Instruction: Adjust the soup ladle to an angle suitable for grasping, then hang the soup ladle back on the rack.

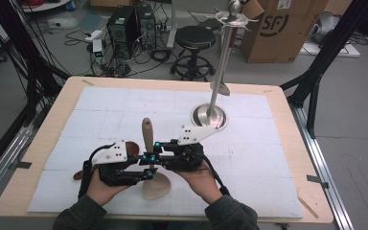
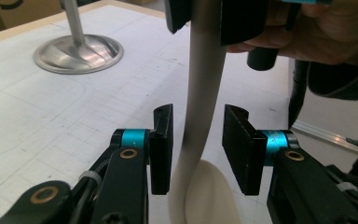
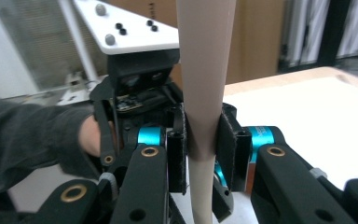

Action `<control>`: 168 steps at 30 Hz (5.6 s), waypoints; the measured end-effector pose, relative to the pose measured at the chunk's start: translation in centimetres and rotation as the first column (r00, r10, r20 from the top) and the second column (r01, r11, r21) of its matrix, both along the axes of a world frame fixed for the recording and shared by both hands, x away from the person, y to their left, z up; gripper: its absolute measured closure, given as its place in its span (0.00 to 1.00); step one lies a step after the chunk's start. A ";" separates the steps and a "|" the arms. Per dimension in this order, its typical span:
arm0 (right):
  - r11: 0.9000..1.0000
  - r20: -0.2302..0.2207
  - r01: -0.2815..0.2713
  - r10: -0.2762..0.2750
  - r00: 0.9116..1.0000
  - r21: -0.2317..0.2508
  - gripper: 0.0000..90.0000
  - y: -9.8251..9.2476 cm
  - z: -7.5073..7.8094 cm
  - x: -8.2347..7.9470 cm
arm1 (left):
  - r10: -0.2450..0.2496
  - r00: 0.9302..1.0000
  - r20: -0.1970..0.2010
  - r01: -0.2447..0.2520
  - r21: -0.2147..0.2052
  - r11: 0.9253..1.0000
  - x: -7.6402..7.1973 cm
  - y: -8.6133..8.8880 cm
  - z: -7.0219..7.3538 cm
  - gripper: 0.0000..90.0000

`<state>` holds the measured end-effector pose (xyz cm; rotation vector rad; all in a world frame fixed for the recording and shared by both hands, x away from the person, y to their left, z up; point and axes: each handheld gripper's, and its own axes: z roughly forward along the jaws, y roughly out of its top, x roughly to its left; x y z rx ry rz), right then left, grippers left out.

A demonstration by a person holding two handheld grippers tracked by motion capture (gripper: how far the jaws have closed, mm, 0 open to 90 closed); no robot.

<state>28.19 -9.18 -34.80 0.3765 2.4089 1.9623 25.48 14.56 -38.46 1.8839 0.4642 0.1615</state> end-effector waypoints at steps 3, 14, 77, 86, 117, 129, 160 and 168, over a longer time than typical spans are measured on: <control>1.000 -0.011 0.030 -0.030 0.999 0.005 0.84 0.1 0.0 -0.1 | 0.009 1.000 0.008 -0.009 -0.001 1.000 0.0 0.0 0.0 0.76; 0.998 -0.003 -0.058 0.058 0.998 0.020 0.81 0.1 -0.1 0.1 | -0.069 0.997 0.019 0.069 -0.010 0.998 -0.3 0.1 0.1 0.88; 0.982 -0.014 0.189 -0.188 0.982 0.023 0.85 -8.1 3.5 5.6 | 0.228 0.973 -0.030 -0.226 0.062 0.972 1.8 3.1 -0.9 0.25; 0.979 -0.004 0.202 -0.202 0.979 -0.002 0.85 -8.2 4.5 6.6 | 0.244 0.970 -0.023 -0.241 0.072 0.968 1.9 3.5 -0.9 0.24; 0.964 0.007 0.264 -0.264 0.964 -0.020 0.85 -9.4 7.7 9.5 | 0.247 0.968 -0.031 -0.244 0.075 0.967 2.0 3.5 -1.1 0.22; 0.950 0.018 0.310 -0.309 0.951 -0.034 0.85 -10.0 9.7 11.0 | 0.255 0.967 -0.024 -0.253 0.075 0.965 2.0 3.5 -1.0 0.22; 0.904 -0.007 0.426 -0.426 0.904 -0.030 0.85 -12.0 12.4 14.0 | 0.252 0.967 -0.028 -0.250 0.060 0.966 1.9 3.8 -0.9 0.22; 0.897 -0.013 0.441 -0.442 0.897 -0.040 0.85 -12.3 12.2 14.3 | 0.253 0.967 -0.028 -0.251 0.058 0.966 1.9 3.9 -0.9 0.22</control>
